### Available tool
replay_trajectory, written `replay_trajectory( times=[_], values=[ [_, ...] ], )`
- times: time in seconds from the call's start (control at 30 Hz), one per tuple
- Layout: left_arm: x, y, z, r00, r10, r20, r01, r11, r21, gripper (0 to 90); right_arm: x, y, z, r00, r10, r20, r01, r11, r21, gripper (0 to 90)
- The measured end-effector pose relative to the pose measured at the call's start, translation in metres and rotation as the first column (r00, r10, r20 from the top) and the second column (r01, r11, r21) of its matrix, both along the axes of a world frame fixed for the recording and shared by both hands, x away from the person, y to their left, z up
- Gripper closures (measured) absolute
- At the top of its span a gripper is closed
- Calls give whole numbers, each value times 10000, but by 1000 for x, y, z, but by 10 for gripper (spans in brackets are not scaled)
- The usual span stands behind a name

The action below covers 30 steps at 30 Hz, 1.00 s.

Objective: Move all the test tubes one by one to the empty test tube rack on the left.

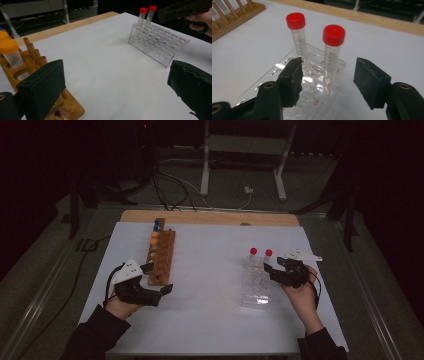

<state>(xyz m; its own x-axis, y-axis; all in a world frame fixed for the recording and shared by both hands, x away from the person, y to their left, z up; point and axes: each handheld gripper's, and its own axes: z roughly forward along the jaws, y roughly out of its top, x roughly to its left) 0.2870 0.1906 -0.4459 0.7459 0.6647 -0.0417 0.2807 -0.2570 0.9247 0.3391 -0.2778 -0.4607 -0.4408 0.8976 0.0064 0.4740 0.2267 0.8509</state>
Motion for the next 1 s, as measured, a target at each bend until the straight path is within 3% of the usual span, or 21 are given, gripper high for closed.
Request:
replay_trajectory(
  times=[0.23, 0.57, 0.7, 1.0],
  values=[
    [1, 0, 0, 10000, 13, -12, -13, 10000, -19, 23, 12, 3, -8, 9992, -162, -376, 162, 9999, -16, 543],
    [0, 0, 1, 10000, 70, 10, -70, 10000, -16, 23, 23, 6, -9, 9991, -217, -356, 221, 9997, 125, 658],
    [1, 0, 0, 10000, 61, -14, -61, 10000, -13, 23, 26, 9, -9, 9991, -234, -347, 233, 9997, -30, 736],
    [1, 0, 0, 10000, 30, -43, -30, 10000, 45, 23, 22, 9, -3, 9995, -327, -5, 327, 9994, -66, 753]
  ],
)
